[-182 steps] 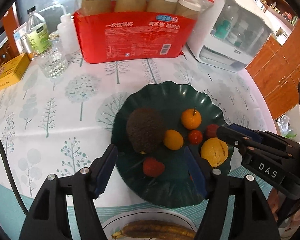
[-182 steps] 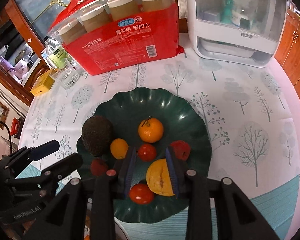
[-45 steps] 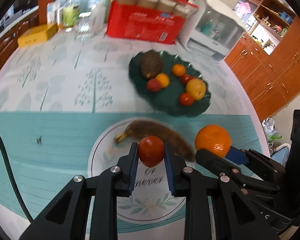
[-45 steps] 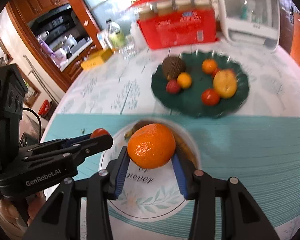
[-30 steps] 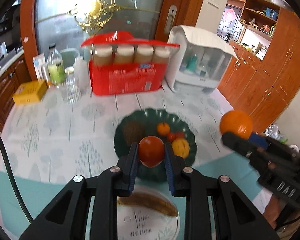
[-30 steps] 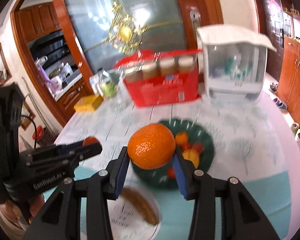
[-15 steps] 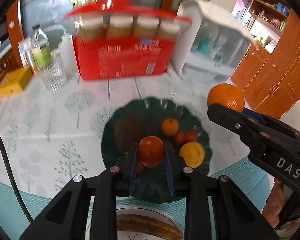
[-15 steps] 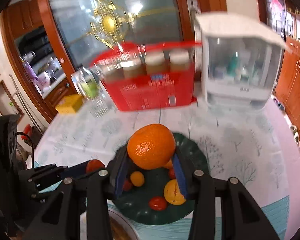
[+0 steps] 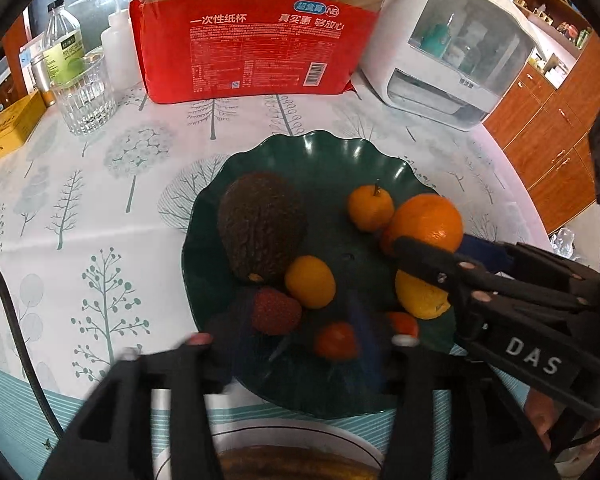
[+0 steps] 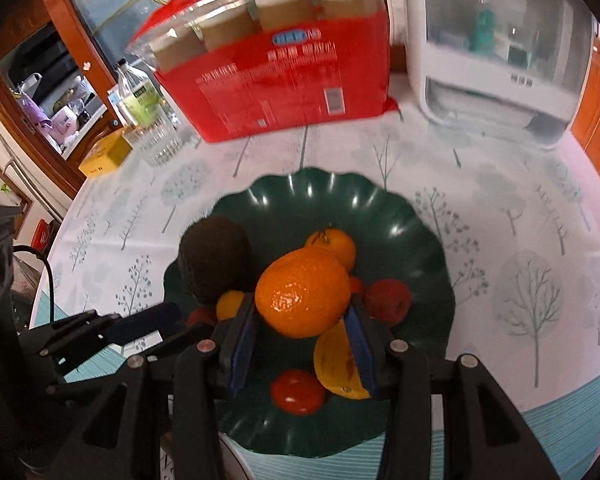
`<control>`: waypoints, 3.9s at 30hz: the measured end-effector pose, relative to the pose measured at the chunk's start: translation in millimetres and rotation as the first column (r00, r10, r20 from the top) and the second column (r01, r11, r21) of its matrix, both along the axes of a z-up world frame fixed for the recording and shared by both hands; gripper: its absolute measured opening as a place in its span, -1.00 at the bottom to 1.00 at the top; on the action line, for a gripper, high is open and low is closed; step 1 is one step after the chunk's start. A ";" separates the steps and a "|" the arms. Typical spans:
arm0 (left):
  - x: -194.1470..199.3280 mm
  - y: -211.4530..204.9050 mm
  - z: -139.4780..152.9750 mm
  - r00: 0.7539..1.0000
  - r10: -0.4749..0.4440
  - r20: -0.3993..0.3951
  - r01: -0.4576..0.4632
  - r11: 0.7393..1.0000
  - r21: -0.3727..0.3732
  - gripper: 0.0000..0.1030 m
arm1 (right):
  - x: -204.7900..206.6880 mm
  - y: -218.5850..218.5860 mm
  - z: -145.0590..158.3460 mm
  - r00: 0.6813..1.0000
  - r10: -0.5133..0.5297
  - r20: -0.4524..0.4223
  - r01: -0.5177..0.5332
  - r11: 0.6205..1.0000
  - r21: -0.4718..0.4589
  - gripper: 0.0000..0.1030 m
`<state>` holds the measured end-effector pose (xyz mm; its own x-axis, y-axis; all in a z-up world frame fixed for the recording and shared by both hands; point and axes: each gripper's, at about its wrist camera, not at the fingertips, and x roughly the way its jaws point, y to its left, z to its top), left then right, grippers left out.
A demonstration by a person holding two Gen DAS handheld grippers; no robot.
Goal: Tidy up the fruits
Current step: 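Open both tools to drop the tomato and tangerine onto the green plate, then pull both tools back toward the banana on the white plate, then lower the right tool onto the brown banana and close it around the middle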
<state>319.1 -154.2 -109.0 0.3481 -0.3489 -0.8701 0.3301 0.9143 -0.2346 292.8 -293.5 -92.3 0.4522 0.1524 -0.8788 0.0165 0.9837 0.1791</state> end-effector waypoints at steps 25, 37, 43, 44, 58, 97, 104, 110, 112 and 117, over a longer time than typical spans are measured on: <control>-20.0 39.8 55.2 0.992 0.086 0.092 -0.084 0.996 -0.029 0.57 | -24.5 10.6 47.3 0.994 0.009 0.108 -0.008 1.000 -0.013 -0.13; -52.3 57.9 79.4 0.988 0.099 0.119 -0.096 0.995 -0.031 0.82 | -59.1 20.9 72.3 0.989 0.010 0.148 -0.011 1.000 0.002 -0.13; -71.2 74.3 92.3 0.983 0.132 0.128 -0.128 0.991 -0.039 0.84 | -82.2 30.5 85.9 0.985 0.023 0.170 -0.026 0.999 0.020 -0.13; -74.4 77.0 94.6 0.982 0.137 0.130 -0.133 0.990 -0.040 0.85 | -86.9 32.7 88.7 0.984 0.026 0.175 -0.031 0.999 0.022 -0.13; -124.6 121.5 127.8 0.961 0.188 0.201 -0.184 0.982 -0.038 0.98 | -133.8 66.0 106.1 0.969 0.101 0.226 -0.105 0.994 0.005 -0.01; -118.9 138.3 -8.5 0.975 0.223 0.013 -0.223 0.971 0.083 0.98 | -127.7 99.2 -40.6 0.969 0.247 -0.028 -0.248 0.960 -0.127 0.06; -112.5 142.1 -21.7 0.974 0.228 -0.020 -0.225 0.970 0.090 0.98 | -117.2 114.2 -49.5 0.948 0.316 -0.045 -0.319 0.936 -0.145 0.06; -109.1 147.5 -29.4 0.971 0.237 -0.038 -0.232 0.968 0.098 0.98 | -112.0 124.4 -56.2 0.933 0.357 -0.042 -0.359 0.919 -0.163 0.06; -107.9 149.5 -31.2 0.970 0.240 -0.042 -0.235 0.967 0.099 0.98 | -113.3 124.2 -56.5 0.933 0.359 -0.033 -0.359 0.919 -0.165 0.05; -107.3 151.3 -34.4 0.968 0.244 -0.052 -0.238 0.966 0.104 0.98 | -113.2 118.0 -54.2 0.944 0.330 -0.028 -0.331 0.938 -0.105 -0.18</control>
